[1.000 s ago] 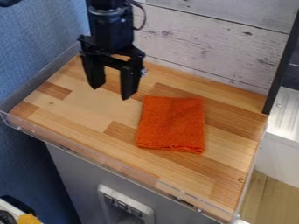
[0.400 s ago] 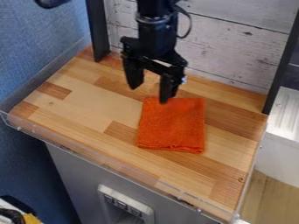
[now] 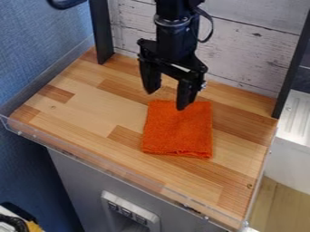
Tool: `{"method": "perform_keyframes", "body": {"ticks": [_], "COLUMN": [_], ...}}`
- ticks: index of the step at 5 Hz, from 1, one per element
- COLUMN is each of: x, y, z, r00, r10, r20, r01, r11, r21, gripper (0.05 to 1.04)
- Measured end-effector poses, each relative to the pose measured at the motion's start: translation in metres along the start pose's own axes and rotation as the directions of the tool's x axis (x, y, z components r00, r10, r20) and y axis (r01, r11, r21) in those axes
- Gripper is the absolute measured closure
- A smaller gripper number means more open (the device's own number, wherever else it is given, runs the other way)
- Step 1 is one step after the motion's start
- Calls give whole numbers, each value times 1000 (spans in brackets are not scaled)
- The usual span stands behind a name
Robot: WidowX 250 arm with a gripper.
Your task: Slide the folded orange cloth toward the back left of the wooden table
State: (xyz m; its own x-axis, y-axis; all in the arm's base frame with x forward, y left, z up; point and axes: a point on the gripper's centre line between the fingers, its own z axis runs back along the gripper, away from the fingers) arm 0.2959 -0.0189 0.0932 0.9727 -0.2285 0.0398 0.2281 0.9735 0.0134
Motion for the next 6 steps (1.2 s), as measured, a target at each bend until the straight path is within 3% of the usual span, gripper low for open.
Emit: {"method": "perform_keyframes", "body": {"ticks": [2,3,4,6], "x": [3,3,4,3], "y": [-4,-4,-1,1], "z": [-14,-26,-38,-61], "r00": [999,998,998,998], "r10": [-28,-45,-42,-28], "r20": [-17,-44,-56,-58], "r01": [28,44,40,26], "r11": [999,998,999,999], "r21": [-23,-34,-36,-21], "gripper": [712,928,1018,1025]}}
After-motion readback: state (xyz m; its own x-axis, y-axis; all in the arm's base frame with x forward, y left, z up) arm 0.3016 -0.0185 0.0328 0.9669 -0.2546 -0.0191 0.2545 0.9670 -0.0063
